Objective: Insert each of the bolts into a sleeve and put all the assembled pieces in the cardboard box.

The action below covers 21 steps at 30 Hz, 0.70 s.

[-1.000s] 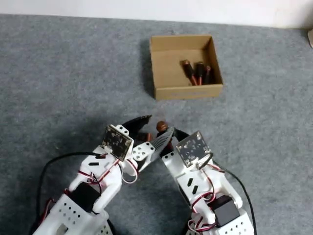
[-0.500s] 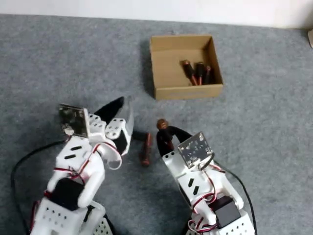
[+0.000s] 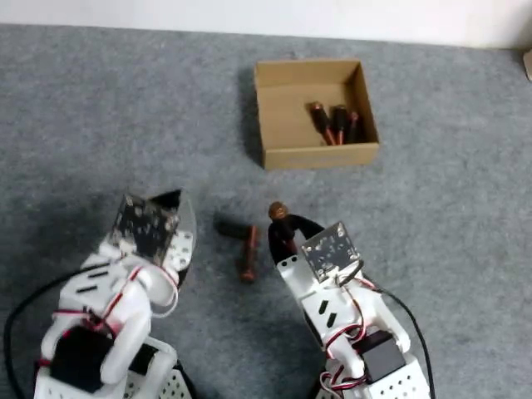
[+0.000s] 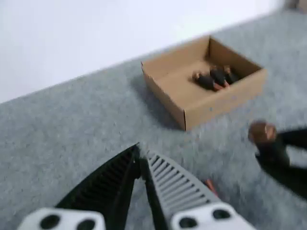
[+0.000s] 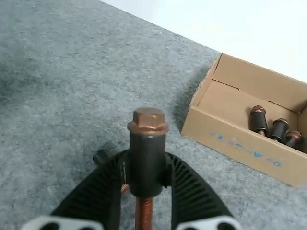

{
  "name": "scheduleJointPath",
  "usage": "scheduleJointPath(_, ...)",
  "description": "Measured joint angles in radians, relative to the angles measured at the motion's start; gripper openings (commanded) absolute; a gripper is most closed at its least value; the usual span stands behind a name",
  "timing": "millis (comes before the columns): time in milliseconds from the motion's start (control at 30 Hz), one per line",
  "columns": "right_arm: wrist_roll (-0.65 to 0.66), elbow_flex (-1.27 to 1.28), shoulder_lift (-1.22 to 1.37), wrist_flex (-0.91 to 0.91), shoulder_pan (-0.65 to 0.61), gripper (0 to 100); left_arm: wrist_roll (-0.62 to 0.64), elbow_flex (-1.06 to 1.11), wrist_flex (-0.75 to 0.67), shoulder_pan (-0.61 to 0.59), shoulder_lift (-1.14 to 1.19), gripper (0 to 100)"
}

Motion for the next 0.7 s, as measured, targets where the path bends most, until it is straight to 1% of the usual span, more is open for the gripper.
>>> scheduleJointPath(100,0.000,0.000,0.000,-0.002,0.003,0.5,-0.097,0.121,0.032,-0.025,-0.166,1)
scheduleJointPath(167,0.000,0.000,0.000,-0.002,0.003,0.5,-0.118,0.183,0.048,-0.061,-0.242,1)
scheduleJointPath(267,0.000,0.000,0.000,-0.002,0.003,0.5,-0.121,0.267,0.048,-0.127,-0.233,1)
scheduleJointPath(400,0.000,0.000,0.000,-0.002,0.003,0.5,-0.083,0.399,0.046,-0.143,-0.241,1)
scheduleJointPath(533,0.000,0.000,0.000,-0.002,0.003,0.5,-0.066,0.505,-0.031,-0.161,-0.265,1)
scheduleJointPath(700,0.000,0.000,0.000,-0.002,0.003,0.5,-0.064,0.618,-0.178,-0.163,-0.265,1)
